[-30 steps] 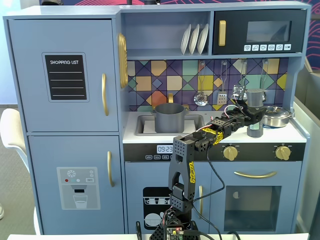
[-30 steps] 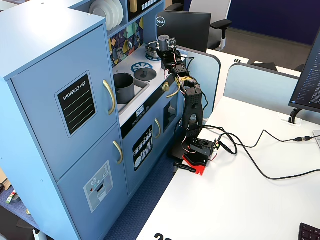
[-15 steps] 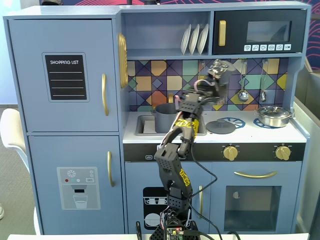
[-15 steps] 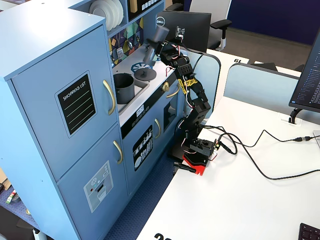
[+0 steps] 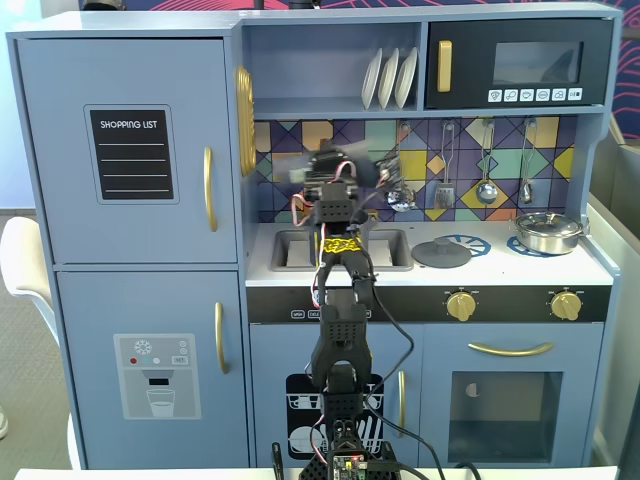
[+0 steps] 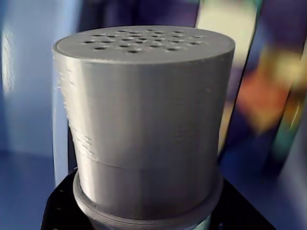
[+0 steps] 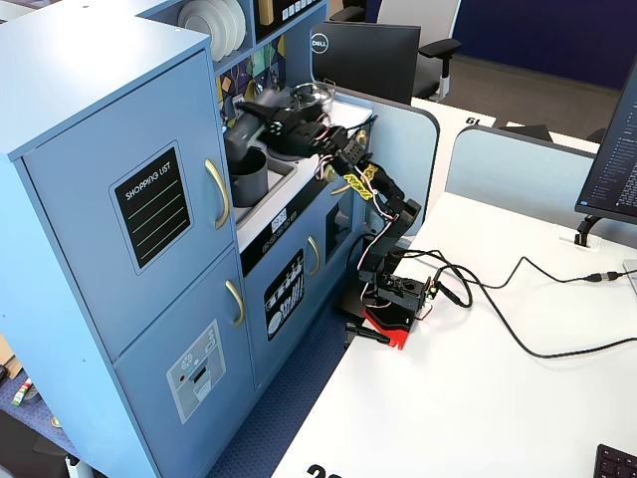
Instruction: Put salt in the gray recipient
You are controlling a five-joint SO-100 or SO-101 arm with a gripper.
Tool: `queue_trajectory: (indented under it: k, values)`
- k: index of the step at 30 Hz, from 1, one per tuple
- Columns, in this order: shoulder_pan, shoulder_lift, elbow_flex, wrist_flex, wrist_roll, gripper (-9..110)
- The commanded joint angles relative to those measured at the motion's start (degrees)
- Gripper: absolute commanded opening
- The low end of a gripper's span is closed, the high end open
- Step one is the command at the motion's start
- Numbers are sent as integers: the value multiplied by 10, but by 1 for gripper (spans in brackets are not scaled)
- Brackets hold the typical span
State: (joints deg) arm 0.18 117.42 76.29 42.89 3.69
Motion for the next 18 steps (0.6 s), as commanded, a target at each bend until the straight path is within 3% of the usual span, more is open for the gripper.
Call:
queue_trajectory:
  k: [1, 10, 18]
  values:
    - [-57, -19, -53, -39, 161, 0]
    - [-62, -71, -76, -84, 323, 0]
    - [2, -10, 42, -34, 414, 0]
